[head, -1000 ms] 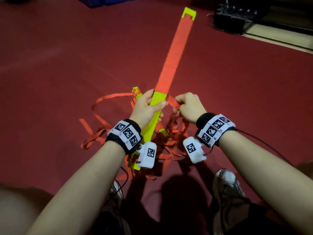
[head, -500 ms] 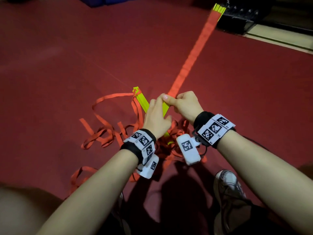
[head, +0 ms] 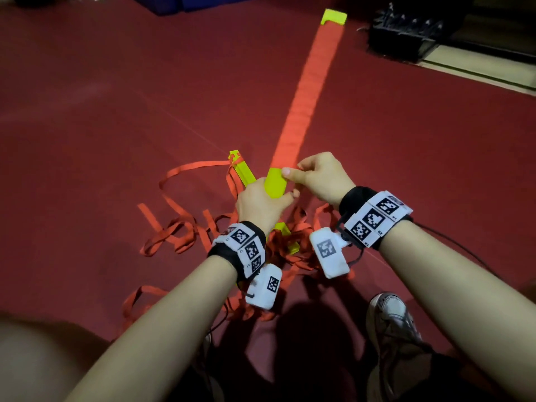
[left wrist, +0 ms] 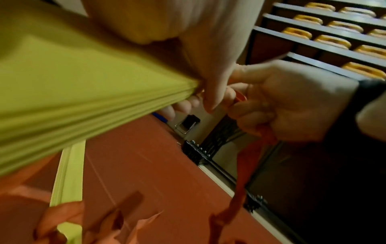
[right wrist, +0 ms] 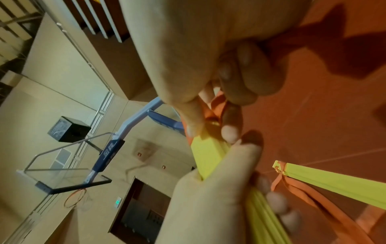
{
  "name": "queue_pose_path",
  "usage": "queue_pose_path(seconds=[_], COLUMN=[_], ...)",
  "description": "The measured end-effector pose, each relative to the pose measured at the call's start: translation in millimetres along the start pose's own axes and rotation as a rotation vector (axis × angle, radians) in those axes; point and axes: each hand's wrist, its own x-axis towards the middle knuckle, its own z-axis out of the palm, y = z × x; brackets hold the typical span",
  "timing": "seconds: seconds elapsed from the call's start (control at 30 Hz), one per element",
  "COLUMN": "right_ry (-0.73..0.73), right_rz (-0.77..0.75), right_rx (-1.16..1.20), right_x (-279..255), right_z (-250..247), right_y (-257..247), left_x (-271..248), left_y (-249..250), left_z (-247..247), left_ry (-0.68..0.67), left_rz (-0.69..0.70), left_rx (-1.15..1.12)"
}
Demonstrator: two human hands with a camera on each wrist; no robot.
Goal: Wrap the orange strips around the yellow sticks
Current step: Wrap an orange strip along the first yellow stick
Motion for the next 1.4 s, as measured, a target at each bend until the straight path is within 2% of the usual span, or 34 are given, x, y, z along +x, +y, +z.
queue_pose_path(seconds=[0.07,0.1,0.2,0.37,0.43,0.47,0.5,0.57,0.67,0.77,0.83,0.87,1.07,1.17,1.3,1.4], right_ry=[0.048,0.05,0.059,-0.098,-0.147,-0.177,-0.204,-0.22,-0.098,0.064,0.092,0.088,0.122,0.096,0.037,-0.003], right_rz=[-0.014,0.0,0.038,-0.027,-0.032,-0.029,-0.022,-0.001,0.032,-0.023,-0.007,0.023,0.192,0.164,0.04,0.029], right_rx=[-0.011,0.023,0.179,0.407,0.442,0.453,0.442,0.392,0.226,-0.208,-0.423,-0.454,-0.35,-0.252,0.151,0.411], right_x=[0,1,3,-2,-7,-9,-11,-11,-2,5,5,4,5,0,2,3], right_z=[3,3,-4,-14,-16,-16,-16,-18,-24,-27,-27,-27,-42,-42,-23,-15], right_y=[0,3,13,12,9,6,4,1,1,8,17,21,46,35,18,8], left_x=[-4,-5,-4,-1,-6,-9,-10,-9,-5,-7,-10,-12,-11,-8,-10,-11], left_y=[1,1,3,13,15,16,15,12,7,7,10,10,17,17,17,17], left_z=[1,1,0,-2,-2,-2,0,5,9,9,10,11,6,6,9,8], left_ry=[0.07,0.064,-0.105,-0.393,-0.532,-0.57,-0.566,-0.457,-0.263,-0.238,-0.248,-0.251,-0.282,-0.324,-0.381,-0.413], left_rz=[0.089,0.116,0.147,-0.123,-0.218,-0.22,-0.201,-0.11,0.053,0.168,0.183,0.185,0.161,0.118,0.083,0.079], left_rx=[0.111,0.107,-0.087,-0.846,-0.919,-0.896,-0.873,-0.804,-0.656,-0.609,-0.598,-0.59,-0.656,-0.74,-0.782,-0.811])
